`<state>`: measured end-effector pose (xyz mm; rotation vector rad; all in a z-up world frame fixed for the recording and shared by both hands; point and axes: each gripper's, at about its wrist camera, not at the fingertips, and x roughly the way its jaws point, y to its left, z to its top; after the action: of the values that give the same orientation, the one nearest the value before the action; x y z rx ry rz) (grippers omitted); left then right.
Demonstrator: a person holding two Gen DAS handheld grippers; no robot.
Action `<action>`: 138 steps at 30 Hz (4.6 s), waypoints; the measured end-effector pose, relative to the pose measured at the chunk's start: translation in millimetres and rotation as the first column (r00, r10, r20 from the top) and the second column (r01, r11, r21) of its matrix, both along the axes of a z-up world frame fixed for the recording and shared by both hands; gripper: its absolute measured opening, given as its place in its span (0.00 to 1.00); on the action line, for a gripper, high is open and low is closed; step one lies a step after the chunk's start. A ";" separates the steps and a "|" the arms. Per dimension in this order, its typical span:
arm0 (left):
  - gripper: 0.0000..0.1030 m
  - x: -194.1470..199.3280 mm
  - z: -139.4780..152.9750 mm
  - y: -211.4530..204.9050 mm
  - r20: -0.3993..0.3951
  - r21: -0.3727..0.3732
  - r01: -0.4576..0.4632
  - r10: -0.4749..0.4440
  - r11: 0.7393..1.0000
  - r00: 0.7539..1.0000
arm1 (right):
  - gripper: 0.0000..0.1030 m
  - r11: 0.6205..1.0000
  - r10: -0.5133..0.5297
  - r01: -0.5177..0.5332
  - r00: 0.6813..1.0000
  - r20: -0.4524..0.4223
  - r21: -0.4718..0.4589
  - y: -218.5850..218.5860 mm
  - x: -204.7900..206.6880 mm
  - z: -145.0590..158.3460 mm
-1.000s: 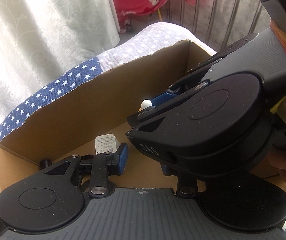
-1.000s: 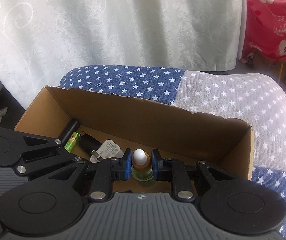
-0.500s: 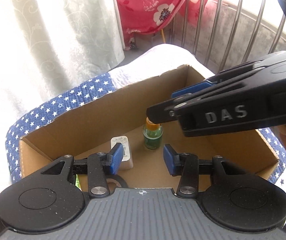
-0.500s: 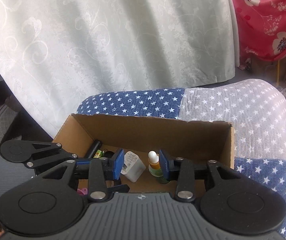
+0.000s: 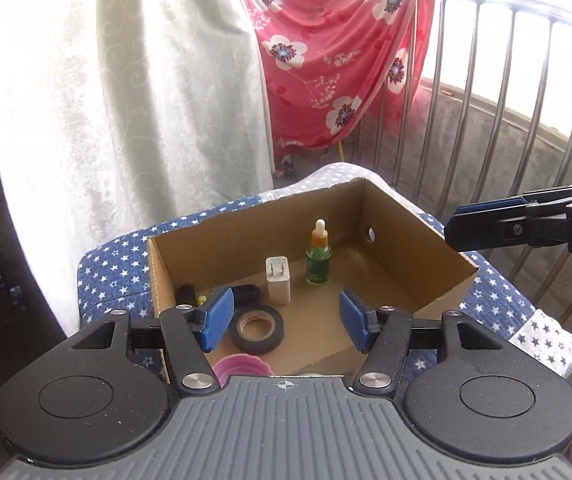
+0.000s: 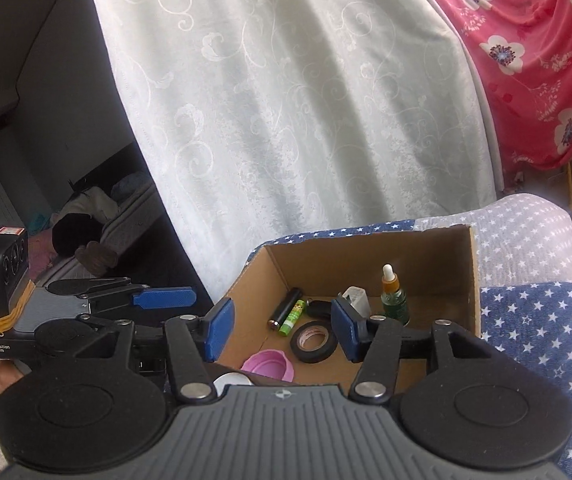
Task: Organize rigid objects
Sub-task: 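Move the right gripper to the white jar and close on it, then lift the white jar with the right gripper and carry it toward the box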
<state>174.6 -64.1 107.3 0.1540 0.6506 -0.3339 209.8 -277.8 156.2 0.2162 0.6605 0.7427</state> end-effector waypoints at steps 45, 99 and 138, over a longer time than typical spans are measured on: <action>0.51 -31.5 -98.5 -17.2 -0.053 -0.011 -0.101 0.100 0.995 0.994 | 0.57 0.988 0.117 -0.140 0.956 -0.269 -0.066 95.2 -0.3 -98.6; 0.51 -43.4 -89.4 -27.9 -0.059 -0.059 -0.073 0.069 0.996 0.996 | 0.57 0.991 0.071 -0.096 0.972 -0.226 -0.098 75.8 -23.8 -81.9; 0.51 27.1 8.7 -62.5 0.010 -0.131 0.061 -0.060 0.989 0.998 | 0.56 0.997 0.019 -0.022 0.999 -0.044 -0.072 37.7 29.1 28.2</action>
<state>201.7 -126.5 116.0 0.0487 0.6169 -0.4338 238.9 -240.0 184.4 0.1591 0.7302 0.7338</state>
